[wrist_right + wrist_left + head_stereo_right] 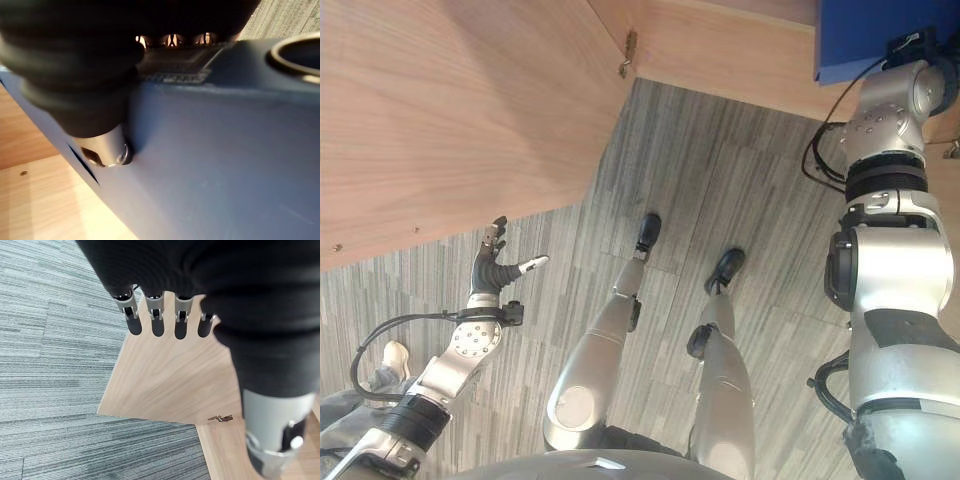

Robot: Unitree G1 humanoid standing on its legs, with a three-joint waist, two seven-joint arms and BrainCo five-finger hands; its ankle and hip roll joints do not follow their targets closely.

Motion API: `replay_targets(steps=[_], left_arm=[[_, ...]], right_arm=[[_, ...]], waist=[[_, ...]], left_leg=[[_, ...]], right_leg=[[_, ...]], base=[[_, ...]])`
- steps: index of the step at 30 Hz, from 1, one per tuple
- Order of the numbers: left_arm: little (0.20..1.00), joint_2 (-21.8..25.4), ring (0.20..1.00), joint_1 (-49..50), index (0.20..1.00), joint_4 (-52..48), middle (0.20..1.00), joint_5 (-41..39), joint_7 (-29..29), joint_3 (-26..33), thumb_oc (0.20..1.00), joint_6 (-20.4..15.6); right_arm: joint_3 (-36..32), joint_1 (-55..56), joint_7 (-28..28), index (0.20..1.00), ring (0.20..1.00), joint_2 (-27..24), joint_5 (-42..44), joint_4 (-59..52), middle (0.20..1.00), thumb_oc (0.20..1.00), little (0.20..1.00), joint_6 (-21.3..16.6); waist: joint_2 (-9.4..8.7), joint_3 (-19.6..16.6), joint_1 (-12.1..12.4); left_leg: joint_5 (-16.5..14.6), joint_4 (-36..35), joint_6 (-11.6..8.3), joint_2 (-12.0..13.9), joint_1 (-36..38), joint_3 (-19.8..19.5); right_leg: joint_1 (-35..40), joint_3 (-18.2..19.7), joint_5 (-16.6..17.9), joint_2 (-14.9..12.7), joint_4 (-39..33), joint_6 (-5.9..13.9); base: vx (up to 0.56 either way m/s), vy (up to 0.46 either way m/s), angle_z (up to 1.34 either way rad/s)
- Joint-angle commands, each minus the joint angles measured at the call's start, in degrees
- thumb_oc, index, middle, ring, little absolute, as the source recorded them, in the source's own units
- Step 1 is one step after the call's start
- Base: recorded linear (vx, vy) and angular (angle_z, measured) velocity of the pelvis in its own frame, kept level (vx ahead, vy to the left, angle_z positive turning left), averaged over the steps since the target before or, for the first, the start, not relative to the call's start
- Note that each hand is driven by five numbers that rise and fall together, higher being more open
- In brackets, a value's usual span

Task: Put the empty folder in the office cabinet

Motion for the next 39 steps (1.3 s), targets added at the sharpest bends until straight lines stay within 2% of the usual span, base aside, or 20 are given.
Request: replay_targets(steps=[1,3,4,7,8,10,12,14,15,17,19,20,21,22,25,31,37,39], left_arm=[[1.000,6.17,1.000,1.61,1.000,-0.53,1.000,0.54,2.27,0.96,1.000,-1.84],[1.000,6.39,1.000,1.82,1.000,-0.20,1.000,0.23,2.65,1.25,1.000,-1.59],[1.000,5.98,1.000,1.97,1.000,-0.05,1.000,-0.53,2.46,1.64,1.000,-1.41],[1.000,5.19,1.000,2.34,1.000,0.01,1.000,-0.53,2.16,1.67,1.000,-1.18],[1.000,4.08,1.000,1.93,1.000,0.20,1.000,-0.58,1.86,0.71,1.000,-0.70],[1.000,4.04,1.000,1.32,1.000,-0.25,1.000,-1.41,1.49,-0.87,1.000,-1.04],[1.000,4.72,1.000,0.68,1.000,-0.75,1.000,-1.50,1.89,-0.91,1.000,-1.17],[1.000,3.70,1.000,0.39,1.000,-0.84,1.000,-1.86,2.05,-0.87,1.000,-1.36],[1.000,3.43,1.000,0.24,1.000,-0.98,1.000,-1.78,2.01,-0.92,1.000,-1.43],[1.000,2.72,1.000,0.35,1.000,-2.11,1.000,-1.64,1.89,-1.16,1.000,-1.83],[1.000,2.13,1.000,0.20,1.000,-2.84,1.000,-1.44,2.23,-0.94,1.000,-1.90],[1.000,2.04,1.000,0.23,1.000,-2.88,1.000,-1.45,2.24,-1.01,1.000,-1.90],[1.000,1.97,1.000,0.22,1.000,-3.05,1.000,-1.35,2.27,-0.92,1.000,-2.00],[1.000,1.79,1.000,0.35,1.000,-3.16,1.000,-1.19,2.44,-1.01,1.000,-1.93],[1.000,1.61,1.000,0.45,1.000,-3.08,1.000,-0.89,2.75,-0.91,1.000,-1.96],[1.000,1.28,1.000,0.60,1.000,-2.63,1.000,-0.64,2.78,-1.33,1.000,-1.99],[1.000,1.73,1.000,1.00,1.000,-2.55,1.000,-0.91,3.64,-0.94,1.000,-1.95],[1.000,1.78,1.000,1.19,1.000,-2.89,1.000,-1.20,3.71,-0.51,1.000,-1.90]], right_arm=[[6.07,0.54,0.66,0.200,0.200,-4.17,-1.89,-4.62,0.200,0.200,0.200,-1.19],[6.24,0.14,0.58,0.200,0.200,-4.20,-1.17,-4.63,0.200,0.200,0.200,-1.82],[5.62,0.51,0.54,0.200,0.200,-5.28,-0.51,-4.76,0.200,0.200,0.200,-2.25],[5.37,1.52,0.74,0.200,0.200,-6.47,-0.24,-4.84,0.200,0.200,0.200,-2.19],[4.20,3.94,0.71,0.200,0.200,-10.00,0.12,-5.19,0.200,0.200,0.200,-1.96],[4.46,3.05,0.84,0.200,0.200,-11.65,0.91,-3.54,0.200,0.200,0.200,-1.39],[3.19,3.76,0.20,0.200,0.200,-13.08,0.75,-3.47,0.200,0.200,0.200,-1.56],[4.34,2.16,0.83,0.200,0.200,-14.71,0.21,-2.98,0.200,0.200,0.200,-0.93],[4.97,1.76,0.94,0.200,0.200,-15.30,-0.19,-2.47,0.200,0.200,0.200,-0.38],[6.38,1.21,1.55,0.200,0.200,-17.30,-0.84,-0.92,0.200,0.200,0.200,0.36],[7.17,-0.09,1.70,0.200,0.200,-18.39,-0.92,0.75,0.200,0.200,0.200,0.85],[7.37,-0.28,1.75,0.200,0.200,-18.50,-0.93,0.93,0.200,0.200,0.200,0.90],[7.55,-0.67,1.63,0.200,0.200,-18.89,-1.04,1.29,0.200,0.200,0.200,0.99],[7.90,-1.10,1.50,0.200,0.200,-19.13,-1.02,1.75,0.200,0.200,0.200,1.05],[8.12,-1.91,1.07,0.200,0.200,-19.39,-0.70,2.21,0.200,0.200,0.200,0.88],[8.94,-4.67,0.69,0.200,0.200,-21.88,0.87,4.70,0.200,0.200,0.200,1.29],[11.42,-9.71,-0.52,0.200,0.200,-24.19,2.43,5.55,0.200,0.200,0.200,1.03],[12.86,-11.80,-0.76,0.200,0.200,-24.59,2.42,5.86,0.200,0.200,0.200,1.50]], waist=[[-1.28,-1.06,1.64],[-0.99,-0.78,1.80],[0.11,-1.01,1.18],[1.14,-1.47,0.96],[2.30,-0.74,-0.14],[1.98,0.02,0.01],[1.56,0.02,-0.39],[1.55,-0.38,-0.78],[1.49,-1.19,-0.68],[1.44,-1.43,-1.06],[1.88,-2.57,-1.49],[1.85,-2.35,-1.53],[2.01,-3.05,-1.51],[2.10,-2.96,-1.93],[2.54,-3.54,-2.26],[3.19,-4.97,-3.24],[4.00,-6.17,-3.69],[4.16,-7.06,-3.50]], left_leg=[[-17.66,15.06,1.80,-4.77,-3.50,-1.75],[-19.69,18.07,1.81,-4.37,-3.70,-1.66],[-20.76,17.80,2.11,-4.00,-1.63,-3.69],[-21.85,16.90,1.87,-3.15,1.09,-5.16],[-22.51,17.68,1.20,-2.99,5.53,-6.80],[-24.64,21.02,0.38,-4.09,6.44,-7.70],[-23.82,19.71,-0.23,-4.18,6.43,-9.35],[-21.38,14.64,-0.85,-3.61,7.42,-9.78],[-21.59,12.26,-1.01,-2.44,8.15,-9.70],[-18.58,8.03,-1.56,-1.29,8.35,-9.56],[-16.56,2.24,-1.63,0.77,9.51,-10.00],[-15.62,1.70,-1.72,0.61,9.39,-9.78],[-16.01,0.34,-1.67,1.29,9.92,-10.05],[-14.29,-1.46,-1.70,1.21,9.93,-9.75],[-13.18,-3.92,-1.62,1.25,10.22,-9.35],[-11.72,-6.82,-2.01,1.13,10.23,-8.59],[-11.90,-6.94,-2.82,1.16,9.60,-8.85],[-12.75,-6.94,-2.99,1.70,9.39,-8.80]], right_leg=[[2.20,-0.58,-11.57,-6.87,10.91,6.69],[1.57,-1.63,-9.97,-7.66,9.08,7.02],[-2.40,0.38,-7.14,-7.58,7.28,8.08],[-5.04,1.70,-5.49,-7.53,5.16,8.63],[-7.91,2.78,-3.31,-9.55,2.01,8.59],[-5.77,1.10,-1.80,-11.94,1.42,8.95],[-5.05,-0.25,0.04,-12.79,1.96,9.31],[-4.68,-1.52,1.30,-12.72,1.65,9.45],[-3.96,-1.65,0.35,-11.79,0.81,10.06],[-4.27,-3.40,1.40,-11.49,0.28,9.54],[-4.40,-3.24,0.55,-9.84,-1.14,9.85],[-4.93,-3.80,1.30,-10.09,-0.91,9.38],[-4.62,-3.02,0.11,-9.24,-1.53,9.95],[-5.55,-3.31,1.19,-9.33,-1.42,9.33],[-6.48,-2.57,0.89,-8.36,-1.58,9.17],[-7.45,-0.95,0.20,-7.52,-1.74,9.12],[-9.37,0.87,-0.93,-7.82,-0.09,8.71],[-10.57,1.88,-2.82,-7.39,1.14,8.88]], base=[[0.05,0.025,-0.12],[0.21,-0.063,-0.11],[0.28,-0.125,-0.04],[0.27,-0.151,0.18],[0.28,-0.275,0.26],[0.30,-0.384,0.44],[0.17,-0.367,1.01],[0.12,-0.230,1.14],[0.16,-0.187,0.90],[0.04,-0.150,0.40],[0.06,-0.108,-0.12],[0.13,-0.075,-0.15],[-0.02,-0.018,-0.35],[0.04,-0.010,-0.34],[0.02,0.010,-0.09],[0.05,0.019,-0.01],[0.09,-0.022,-0.15],[0.10,-0.019,0.00]])
